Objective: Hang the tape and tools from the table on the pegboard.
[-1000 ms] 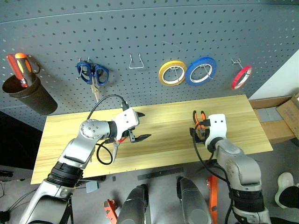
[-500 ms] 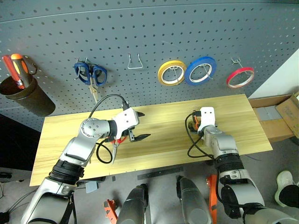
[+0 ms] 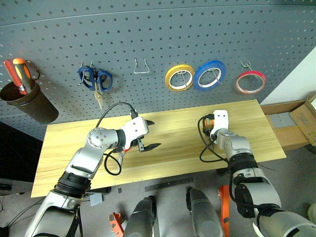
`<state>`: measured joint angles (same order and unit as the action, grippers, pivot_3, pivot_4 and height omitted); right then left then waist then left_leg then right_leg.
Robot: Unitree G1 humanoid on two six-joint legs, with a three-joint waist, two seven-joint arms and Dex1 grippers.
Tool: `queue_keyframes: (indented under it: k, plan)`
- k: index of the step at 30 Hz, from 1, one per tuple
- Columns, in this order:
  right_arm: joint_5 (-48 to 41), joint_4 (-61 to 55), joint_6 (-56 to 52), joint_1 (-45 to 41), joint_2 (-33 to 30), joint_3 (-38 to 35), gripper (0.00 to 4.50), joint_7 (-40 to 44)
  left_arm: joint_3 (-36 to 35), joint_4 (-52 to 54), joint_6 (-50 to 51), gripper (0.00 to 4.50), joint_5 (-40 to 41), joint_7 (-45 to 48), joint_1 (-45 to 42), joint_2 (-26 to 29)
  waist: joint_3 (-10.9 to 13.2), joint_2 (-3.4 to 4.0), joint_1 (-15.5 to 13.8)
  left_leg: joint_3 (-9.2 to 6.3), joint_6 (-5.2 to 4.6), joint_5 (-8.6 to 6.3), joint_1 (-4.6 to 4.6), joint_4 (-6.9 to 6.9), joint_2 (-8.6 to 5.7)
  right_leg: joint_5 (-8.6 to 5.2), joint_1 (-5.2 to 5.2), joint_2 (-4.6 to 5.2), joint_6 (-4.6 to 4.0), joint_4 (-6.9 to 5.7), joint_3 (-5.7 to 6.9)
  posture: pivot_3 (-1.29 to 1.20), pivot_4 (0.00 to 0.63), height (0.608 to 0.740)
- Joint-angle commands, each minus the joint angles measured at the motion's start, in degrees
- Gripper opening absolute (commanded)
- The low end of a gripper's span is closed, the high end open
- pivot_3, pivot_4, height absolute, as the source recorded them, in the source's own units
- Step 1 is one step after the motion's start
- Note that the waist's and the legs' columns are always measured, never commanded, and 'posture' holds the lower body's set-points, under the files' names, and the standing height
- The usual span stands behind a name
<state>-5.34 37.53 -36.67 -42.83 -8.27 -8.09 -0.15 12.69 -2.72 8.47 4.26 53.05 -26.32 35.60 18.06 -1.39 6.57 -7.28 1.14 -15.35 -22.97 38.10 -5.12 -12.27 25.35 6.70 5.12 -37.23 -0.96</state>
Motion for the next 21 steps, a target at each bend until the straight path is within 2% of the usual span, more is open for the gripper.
queue_keyframes:
  k: [1,7,10,12,14,16,21]
  plan:
    - [-0.2,-4.6,-1.0,1.6,1.0,0.5,2.50,-0.3,-4.2,2.0,1.5,4.50,2.5,-1.0,1.5,0.1,0.0,0.00,0.1,0.00,0.02,0.01,0.00,0.00,0.00,0.00,0.00,0.00,0.00,0.00,0.00,-0.16,0.281,0.740]
    - [-1.5,-34.3,-10.2,9.8,5.5,4.5,2.50,-1.0,-10.0,6.4,6.1,4.50,6.1,-2.1,6.2,1.3,0.0,0.02,0.2,0.06,0.10,0.05,-0.25,-0.03,0.00,0.00,0.41,0.01,0.00,-0.08,-0.07,-0.15,0.284,0.740]
    - [-1.7,-54.7,-17.4,17.1,7.9,11.6,2.50,-1.0,-13.4,10.3,8.7,4.50,8.0,-3.2,9.9,2.1,0.0,0.03,0.1,0.06,0.18,0.10,-0.67,0.07,-0.02,0.00,0.96,0.05,0.00,-0.44,-0.07,-0.13,0.286,0.740]
    - [0.7,-64.6,-18.6,20.1,5.7,20.0,2.49,0.0,-15.5,12.3,9.1,4.50,9.0,-3.2,12.1,3.1,0.0,0.04,0.1,0.02,0.23,0.12,-0.75,0.06,0.04,0.00,1.10,0.02,0.00,-0.54,-0.04,-0.12,0.283,0.740]
    - [2.5,-70.4,-18.5,20.9,3.7,25.9,2.49,0.5,-18.0,13.3,10.2,4.50,10.9,-3.7,13.0,3.1,0.0,0.02,-0.1,0.03,0.28,0.16,-0.81,0.07,0.00,0.00,1.18,0.03,-0.01,-0.54,-0.06,-0.11,0.273,0.740]
    - [3.8,-72.6,-17.5,19.5,3.0,28.7,2.49,0.8,-20.0,14.2,11.2,4.50,12.6,-4.3,13.4,3.0,-0.1,-0.08,-0.3,-0.01,0.30,0.19,-0.80,0.10,-0.04,0.03,1.17,0.05,-0.06,-0.60,-0.01,-0.10,0.266,0.740]
    - [5.1,-69.3,-12.5,9.8,4.4,28.6,2.49,2.2,-25.9,15.7,12.0,4.50,16.2,-8.3,14.1,1.3,-0.5,-0.41,-0.7,-0.14,0.28,0.39,-0.75,0.09,-0.03,0.32,1.13,0.00,-0.30,-0.63,0.08,-0.06,0.238,0.740]
